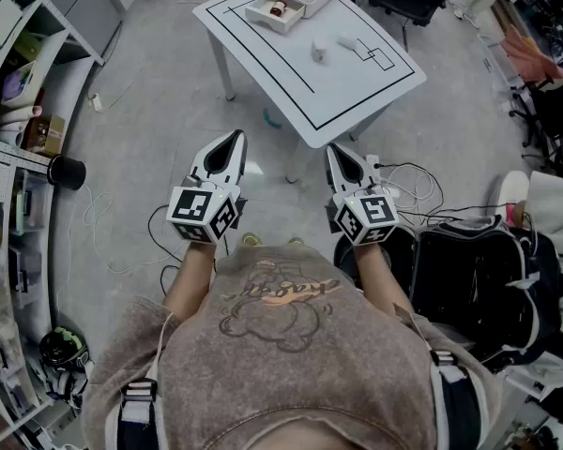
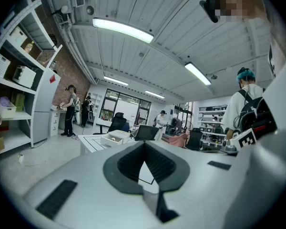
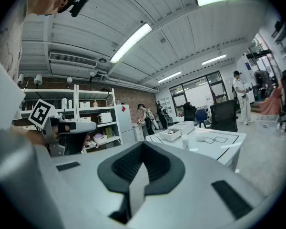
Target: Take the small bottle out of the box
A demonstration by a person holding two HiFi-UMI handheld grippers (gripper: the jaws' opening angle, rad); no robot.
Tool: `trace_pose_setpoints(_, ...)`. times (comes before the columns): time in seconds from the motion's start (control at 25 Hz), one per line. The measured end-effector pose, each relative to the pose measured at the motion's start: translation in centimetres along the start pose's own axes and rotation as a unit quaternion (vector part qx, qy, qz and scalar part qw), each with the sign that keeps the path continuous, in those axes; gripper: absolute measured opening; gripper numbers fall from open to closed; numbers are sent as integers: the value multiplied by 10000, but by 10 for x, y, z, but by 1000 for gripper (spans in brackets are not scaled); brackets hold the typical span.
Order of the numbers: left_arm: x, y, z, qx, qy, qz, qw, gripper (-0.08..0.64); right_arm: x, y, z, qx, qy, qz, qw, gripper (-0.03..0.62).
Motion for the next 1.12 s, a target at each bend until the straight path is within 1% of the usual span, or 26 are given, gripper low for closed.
trace_pose_setpoints(0.32,-4,-4,3,5,80,37,10000,6,-13,-2,0,-26,96,9,10000,-3)
trace_pose_setpoints(0.52,1,-10,4,21,96,76,9999,6,-17,-6,2,-136,123,-10,9998,-5)
trace_pose_setpoints(0.64,5,-10,7,10,34,27,10000,7,-17,-6,6,-122,82,-6,9999,-5)
trace_pose_setpoints(0.84,14,-14,16,-13,-174,-82,9998,6,-18,-13,17,-3,-130,-62,9999,-5)
trace_pose_setpoints(0.96,23,-17,23,-51,-233,-117,9996,6,-16,-20,30,86,-129,-47,9999,-5)
trace_pose_setpoints(1.12,25,-12,28,-35,-264,-193,9995,6,-18,-16,38,163,-139,-60,9998,-5)
Point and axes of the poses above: the fingertips, and each gripper's own axes: x backward along the fingers, z to its left, y out of its top, the point moved 7 cm from there along x, backward along the fingers, and after that the axes turned 5 degrees about -z, right-handed, at the moved point
